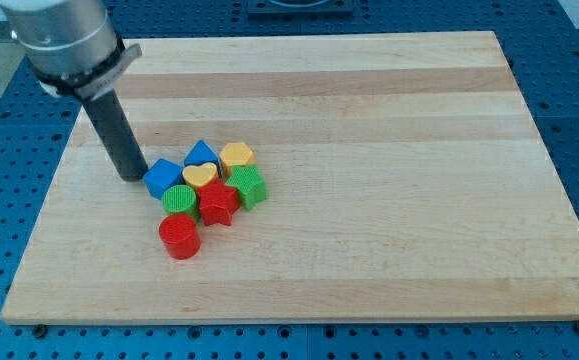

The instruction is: Move the blue cube towards the yellow hexagon

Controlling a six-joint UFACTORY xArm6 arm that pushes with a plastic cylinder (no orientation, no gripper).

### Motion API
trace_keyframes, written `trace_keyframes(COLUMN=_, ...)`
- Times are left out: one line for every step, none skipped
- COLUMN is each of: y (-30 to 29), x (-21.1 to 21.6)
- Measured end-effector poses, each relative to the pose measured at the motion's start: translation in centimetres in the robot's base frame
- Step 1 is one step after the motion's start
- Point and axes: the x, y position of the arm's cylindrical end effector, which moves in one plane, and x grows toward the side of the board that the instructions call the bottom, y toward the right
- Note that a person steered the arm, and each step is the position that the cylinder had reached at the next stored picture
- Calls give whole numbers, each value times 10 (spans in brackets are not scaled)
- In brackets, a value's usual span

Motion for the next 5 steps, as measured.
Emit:
trace_keyframes(y=11, x=16)
trace_keyframes(y=39, x=12)
trace_keyframes(y=74, x=-16)
trace_keyframes(y=94, x=-51)
trace_keyframes(y=95, x=-51)
